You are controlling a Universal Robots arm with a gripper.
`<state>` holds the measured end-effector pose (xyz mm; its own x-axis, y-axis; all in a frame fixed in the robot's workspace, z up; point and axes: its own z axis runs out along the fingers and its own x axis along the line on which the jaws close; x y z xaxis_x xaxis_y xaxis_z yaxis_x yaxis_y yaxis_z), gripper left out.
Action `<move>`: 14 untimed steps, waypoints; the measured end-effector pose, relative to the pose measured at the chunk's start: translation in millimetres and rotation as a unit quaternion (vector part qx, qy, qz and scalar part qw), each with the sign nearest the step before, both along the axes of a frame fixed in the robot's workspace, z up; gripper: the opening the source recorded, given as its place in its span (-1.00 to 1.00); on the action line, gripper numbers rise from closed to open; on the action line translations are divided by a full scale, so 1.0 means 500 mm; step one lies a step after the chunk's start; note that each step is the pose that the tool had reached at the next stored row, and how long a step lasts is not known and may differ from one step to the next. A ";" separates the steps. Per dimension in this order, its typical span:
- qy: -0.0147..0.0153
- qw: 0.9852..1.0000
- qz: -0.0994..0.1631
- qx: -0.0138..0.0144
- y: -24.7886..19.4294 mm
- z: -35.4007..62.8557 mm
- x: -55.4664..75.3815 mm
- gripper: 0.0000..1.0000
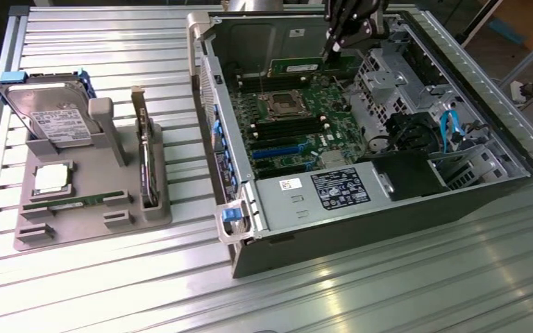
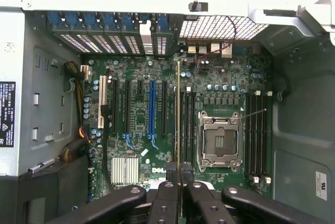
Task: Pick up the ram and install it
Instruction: 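Insert the ram into the slot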
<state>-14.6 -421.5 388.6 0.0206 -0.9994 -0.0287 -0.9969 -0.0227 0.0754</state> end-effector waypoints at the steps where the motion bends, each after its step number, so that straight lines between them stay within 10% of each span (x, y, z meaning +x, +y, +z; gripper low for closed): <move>1: 0.000 1.000 0.000 0.000 0.0000 0.000 0.000 -0.76; 14: 0.000 1.000 0.000 0.000 0.0000 -0.016 0.000 -0.76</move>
